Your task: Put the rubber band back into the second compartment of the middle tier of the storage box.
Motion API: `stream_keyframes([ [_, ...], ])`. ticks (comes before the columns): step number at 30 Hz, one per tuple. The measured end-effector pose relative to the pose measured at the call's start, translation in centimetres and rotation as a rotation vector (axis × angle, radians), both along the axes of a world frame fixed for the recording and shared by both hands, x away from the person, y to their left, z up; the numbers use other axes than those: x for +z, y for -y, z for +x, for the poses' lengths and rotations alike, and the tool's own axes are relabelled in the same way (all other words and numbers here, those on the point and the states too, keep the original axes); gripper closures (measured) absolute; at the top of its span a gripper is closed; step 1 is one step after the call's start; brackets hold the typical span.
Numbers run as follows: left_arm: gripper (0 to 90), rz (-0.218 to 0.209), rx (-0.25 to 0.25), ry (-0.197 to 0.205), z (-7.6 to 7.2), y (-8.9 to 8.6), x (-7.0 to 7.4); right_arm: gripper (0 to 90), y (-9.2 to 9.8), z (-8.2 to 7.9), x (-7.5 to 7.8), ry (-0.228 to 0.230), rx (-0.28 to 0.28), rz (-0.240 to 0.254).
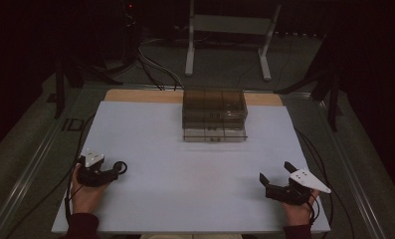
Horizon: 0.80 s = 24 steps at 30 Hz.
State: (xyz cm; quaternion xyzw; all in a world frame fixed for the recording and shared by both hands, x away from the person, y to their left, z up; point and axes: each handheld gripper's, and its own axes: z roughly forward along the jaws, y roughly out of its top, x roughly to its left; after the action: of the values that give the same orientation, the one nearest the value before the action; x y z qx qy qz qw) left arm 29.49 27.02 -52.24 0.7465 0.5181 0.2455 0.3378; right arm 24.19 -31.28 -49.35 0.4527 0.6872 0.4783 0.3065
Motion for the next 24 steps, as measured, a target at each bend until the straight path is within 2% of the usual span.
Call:
stream_keyframes([
  [4, 70.0, 0.020, -0.025, -0.046, 0.2, 0.2, -0.3, 0.0, 0.1, 0.0, 0.0, -0.002, -0.005, 0.002],
  [7, 85.2, 0.031, -0.032, -0.049, 0.3, 0.3, -0.2, 0.0, 0.1, 0.0, 0.0, -0.002, -0.006, 0.003],
  [8, 87.3, 0.040, -0.035, -0.049, 0.3, 0.4, -0.1, 0.0, 0.1, 0.0, 0.0, -0.001, -0.007, 0.003],
  [17, 89.1, -0.036, -0.034, -0.021, 0.0, 0.1, 0.6, 0.0, 0.3, 0.0, -0.1, -0.004, -0.013, 0.010],
  [21, 89.1, -0.056, -0.029, -0.023, -0.3, 0.3, 1.1, 0.0, 0.3, 0.0, -0.1, -0.005, -0.015, 0.014],
  [24, 89.1, -0.063, -0.024, -0.008, -0.6, 0.7, 1.9, 0.0, 0.4, 0.0, 0.0, -0.003, -0.018, 0.021],
])
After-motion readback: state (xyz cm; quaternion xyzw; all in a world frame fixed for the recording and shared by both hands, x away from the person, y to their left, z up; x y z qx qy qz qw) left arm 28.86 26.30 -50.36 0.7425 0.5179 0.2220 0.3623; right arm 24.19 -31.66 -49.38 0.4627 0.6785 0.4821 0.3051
